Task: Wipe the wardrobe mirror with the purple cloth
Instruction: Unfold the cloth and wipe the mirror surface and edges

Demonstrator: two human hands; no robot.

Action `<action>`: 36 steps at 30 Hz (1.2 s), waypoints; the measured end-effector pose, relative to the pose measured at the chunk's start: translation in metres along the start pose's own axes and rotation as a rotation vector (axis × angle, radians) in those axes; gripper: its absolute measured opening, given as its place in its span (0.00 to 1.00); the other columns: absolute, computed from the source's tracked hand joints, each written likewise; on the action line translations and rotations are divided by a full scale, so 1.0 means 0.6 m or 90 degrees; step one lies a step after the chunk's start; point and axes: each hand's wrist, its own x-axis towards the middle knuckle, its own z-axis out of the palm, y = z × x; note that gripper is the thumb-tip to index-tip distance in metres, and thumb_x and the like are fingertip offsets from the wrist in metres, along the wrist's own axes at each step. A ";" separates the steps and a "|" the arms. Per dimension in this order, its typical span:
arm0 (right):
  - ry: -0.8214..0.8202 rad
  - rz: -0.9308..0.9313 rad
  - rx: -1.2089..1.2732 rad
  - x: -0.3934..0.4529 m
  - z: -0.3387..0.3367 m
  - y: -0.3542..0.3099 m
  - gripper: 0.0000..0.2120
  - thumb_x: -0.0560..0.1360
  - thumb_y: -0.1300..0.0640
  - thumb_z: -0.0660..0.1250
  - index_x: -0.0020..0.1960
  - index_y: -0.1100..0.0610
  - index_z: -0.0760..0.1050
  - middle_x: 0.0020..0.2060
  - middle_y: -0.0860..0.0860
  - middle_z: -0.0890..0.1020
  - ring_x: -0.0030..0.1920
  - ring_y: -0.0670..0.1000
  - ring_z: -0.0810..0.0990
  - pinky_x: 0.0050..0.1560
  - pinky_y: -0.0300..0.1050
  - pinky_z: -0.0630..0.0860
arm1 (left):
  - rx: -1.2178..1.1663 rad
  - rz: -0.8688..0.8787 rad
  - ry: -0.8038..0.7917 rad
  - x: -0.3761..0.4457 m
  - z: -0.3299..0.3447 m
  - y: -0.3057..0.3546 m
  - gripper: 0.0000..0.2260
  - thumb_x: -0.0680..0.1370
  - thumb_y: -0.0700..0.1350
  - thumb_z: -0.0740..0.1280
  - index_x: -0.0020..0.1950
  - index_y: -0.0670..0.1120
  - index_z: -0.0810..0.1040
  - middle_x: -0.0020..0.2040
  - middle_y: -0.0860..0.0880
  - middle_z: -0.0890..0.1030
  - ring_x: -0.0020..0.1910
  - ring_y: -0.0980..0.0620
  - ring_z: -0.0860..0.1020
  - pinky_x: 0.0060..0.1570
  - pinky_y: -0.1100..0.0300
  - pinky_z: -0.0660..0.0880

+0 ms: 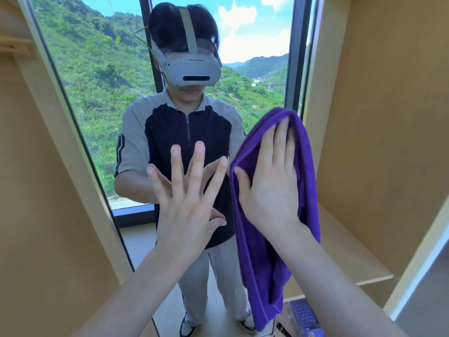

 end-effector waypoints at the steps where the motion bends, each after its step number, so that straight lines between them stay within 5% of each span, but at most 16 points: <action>1: 0.003 -0.015 -0.012 0.010 -0.003 -0.012 0.42 0.79 0.49 0.66 0.82 0.62 0.46 0.82 0.58 0.46 0.81 0.61 0.49 0.75 0.57 0.65 | -0.004 -0.002 0.000 0.000 0.000 0.000 0.64 0.57 0.66 0.82 0.85 0.51 0.53 0.85 0.39 0.47 0.81 0.29 0.45 0.71 0.22 0.39; 7: -0.041 -0.246 -0.106 -0.038 0.033 0.035 0.37 0.82 0.56 0.62 0.82 0.63 0.45 0.82 0.59 0.47 0.81 0.61 0.52 0.81 0.53 0.48 | -0.022 -0.004 0.001 0.000 0.002 -0.001 0.62 0.58 0.66 0.81 0.85 0.52 0.54 0.85 0.40 0.47 0.82 0.30 0.44 0.72 0.20 0.43; 10: -0.088 -0.233 -0.142 -0.101 0.056 0.097 0.39 0.81 0.54 0.66 0.83 0.58 0.47 0.82 0.53 0.48 0.79 0.58 0.55 0.79 0.49 0.45 | -0.022 -0.006 0.002 -0.001 0.001 -0.001 0.63 0.58 0.66 0.81 0.85 0.53 0.51 0.85 0.41 0.47 0.82 0.30 0.44 0.72 0.21 0.43; 14: -0.106 -0.217 -0.133 -0.098 0.044 0.134 0.36 0.81 0.45 0.63 0.83 0.53 0.50 0.82 0.48 0.50 0.79 0.56 0.57 0.77 0.53 0.59 | -0.020 -0.008 0.003 -0.001 0.001 0.000 0.63 0.58 0.66 0.82 0.85 0.53 0.51 0.85 0.41 0.46 0.82 0.31 0.43 0.72 0.22 0.42; 19: -0.032 -0.158 -0.052 0.004 0.004 0.117 0.39 0.81 0.36 0.58 0.83 0.49 0.43 0.81 0.44 0.38 0.80 0.47 0.42 0.77 0.46 0.46 | -0.027 -0.010 0.005 -0.003 0.000 0.000 0.63 0.59 0.66 0.82 0.85 0.53 0.52 0.85 0.42 0.46 0.82 0.32 0.43 0.73 0.23 0.41; 22: 0.007 -0.151 -0.037 0.043 -0.003 0.092 0.40 0.81 0.36 0.57 0.83 0.52 0.43 0.82 0.47 0.39 0.82 0.53 0.43 0.78 0.47 0.44 | -0.024 -0.011 0.004 -0.003 -0.001 0.001 0.62 0.59 0.66 0.82 0.85 0.53 0.52 0.85 0.42 0.46 0.82 0.32 0.43 0.73 0.25 0.39; 25: 0.021 -0.164 -0.017 0.048 0.008 0.072 0.37 0.83 0.39 0.56 0.83 0.52 0.44 0.82 0.48 0.39 0.81 0.57 0.46 0.78 0.45 0.40 | -0.020 -0.013 0.001 -0.001 0.000 0.002 0.62 0.59 0.66 0.81 0.85 0.53 0.53 0.85 0.42 0.46 0.82 0.33 0.43 0.74 0.26 0.38; 31: -0.052 -0.465 -0.149 0.000 0.041 0.104 0.32 0.84 0.54 0.54 0.83 0.58 0.44 0.83 0.55 0.47 0.82 0.53 0.45 0.81 0.47 0.41 | -0.016 -0.015 -0.009 -0.003 -0.003 0.001 0.60 0.59 0.67 0.81 0.84 0.53 0.56 0.85 0.42 0.46 0.82 0.32 0.43 0.74 0.26 0.38; 36: -0.106 -0.465 -0.159 -0.028 0.041 0.157 0.34 0.83 0.55 0.55 0.83 0.55 0.40 0.82 0.50 0.42 0.82 0.49 0.46 0.81 0.45 0.44 | -0.012 -0.019 -0.012 -0.002 -0.006 0.001 0.62 0.59 0.68 0.80 0.85 0.54 0.52 0.85 0.43 0.46 0.83 0.33 0.43 0.75 0.27 0.37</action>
